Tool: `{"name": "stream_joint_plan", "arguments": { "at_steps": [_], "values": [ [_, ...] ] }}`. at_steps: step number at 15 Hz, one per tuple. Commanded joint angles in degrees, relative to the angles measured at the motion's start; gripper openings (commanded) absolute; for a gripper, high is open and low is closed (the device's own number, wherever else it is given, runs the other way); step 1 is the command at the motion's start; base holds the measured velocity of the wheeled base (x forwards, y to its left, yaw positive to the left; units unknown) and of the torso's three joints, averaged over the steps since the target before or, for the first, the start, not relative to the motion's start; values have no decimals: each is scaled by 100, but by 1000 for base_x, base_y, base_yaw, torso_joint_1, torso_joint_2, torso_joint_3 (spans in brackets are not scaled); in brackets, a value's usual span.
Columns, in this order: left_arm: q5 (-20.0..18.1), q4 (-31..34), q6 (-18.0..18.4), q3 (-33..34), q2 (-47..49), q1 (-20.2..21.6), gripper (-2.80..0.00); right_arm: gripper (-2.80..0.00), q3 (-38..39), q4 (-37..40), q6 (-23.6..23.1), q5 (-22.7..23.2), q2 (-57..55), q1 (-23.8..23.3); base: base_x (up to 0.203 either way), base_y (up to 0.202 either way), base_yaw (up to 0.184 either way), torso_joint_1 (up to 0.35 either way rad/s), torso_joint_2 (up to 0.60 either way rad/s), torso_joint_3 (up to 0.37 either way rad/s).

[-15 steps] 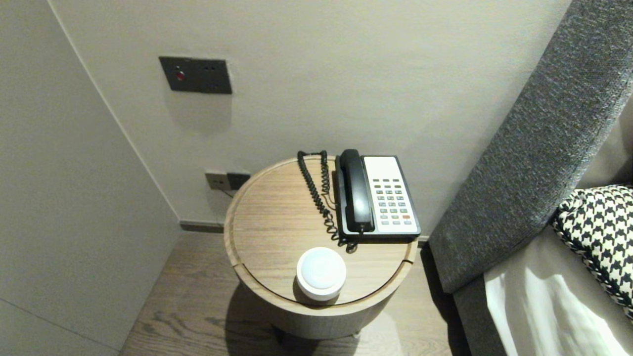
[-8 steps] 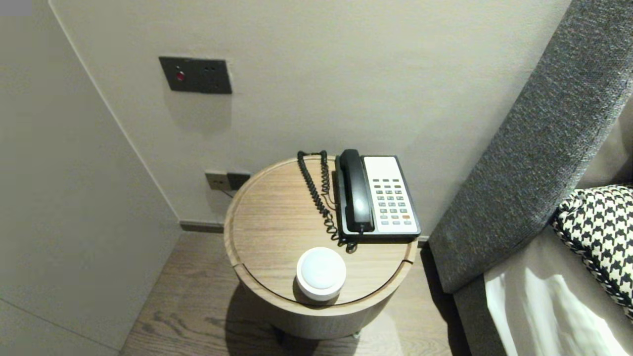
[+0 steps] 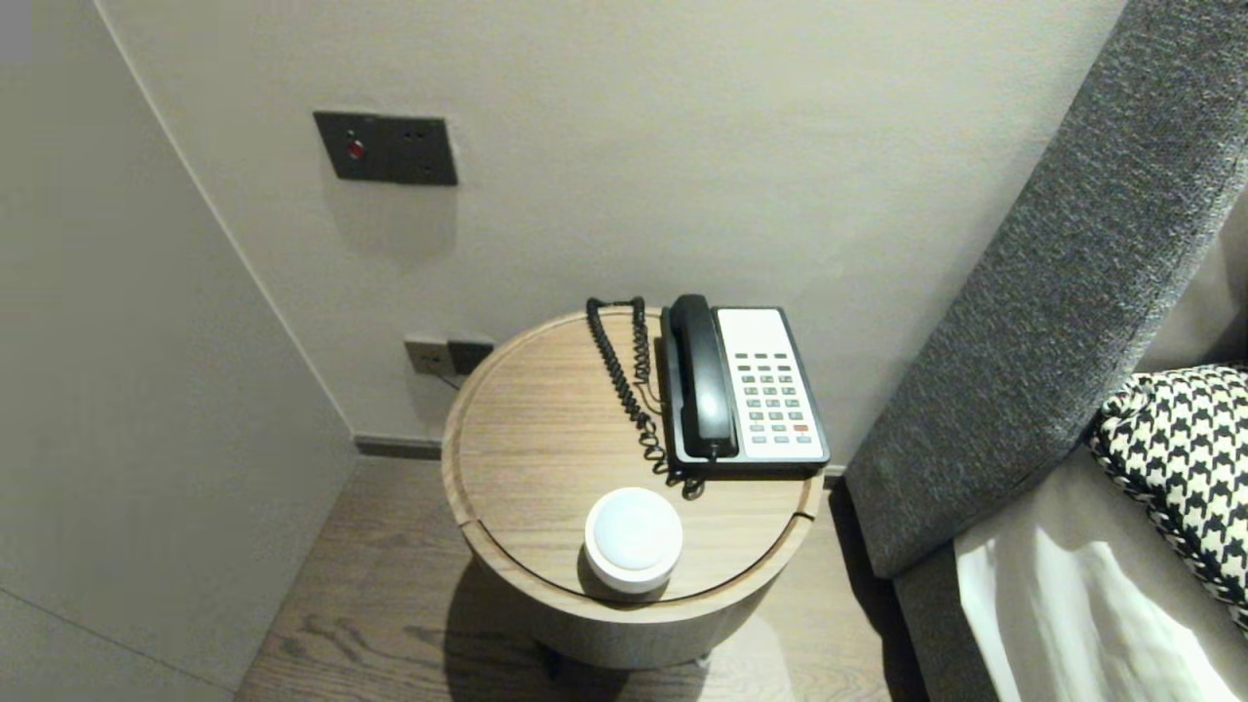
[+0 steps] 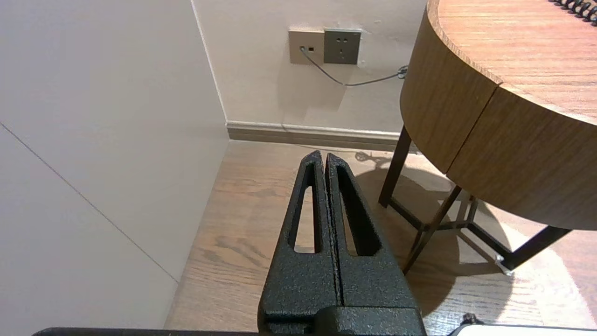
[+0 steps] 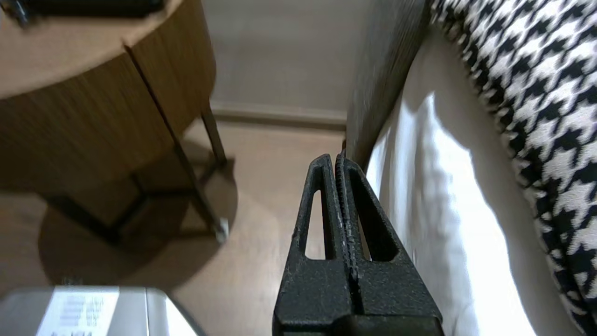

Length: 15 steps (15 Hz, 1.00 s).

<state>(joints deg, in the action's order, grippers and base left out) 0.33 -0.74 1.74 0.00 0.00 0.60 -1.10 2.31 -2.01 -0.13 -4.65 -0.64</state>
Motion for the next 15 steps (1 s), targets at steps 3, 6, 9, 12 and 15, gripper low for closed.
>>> {"name": "stream_joint_plan", "arguments": {
  "at_steps": [3,6,9,12,15],
  "values": [
    [3,-5,2,0,-9,2,-280,-280,31,-11,87,-15,429,28,0,0,0,0,0,0],
    [2,-5,2,0,-9,2,-280,-280,40,-20,87,-22,429,28,0,0,0,0,0,0],
    [2,-5,2,0,-9,2,-280,-280,40,-11,87,-22,429,28,0,0,0,0,0,0],
    [2,-5,2,0,-16,2,-280,-280,40,-20,96,-22,429,28,0,0,0,0,0,0],
    [2,-5,2,0,-16,2,-280,-280,40,-19,96,-22,429,28,0,0,0,0,0,0]
  ]
}}
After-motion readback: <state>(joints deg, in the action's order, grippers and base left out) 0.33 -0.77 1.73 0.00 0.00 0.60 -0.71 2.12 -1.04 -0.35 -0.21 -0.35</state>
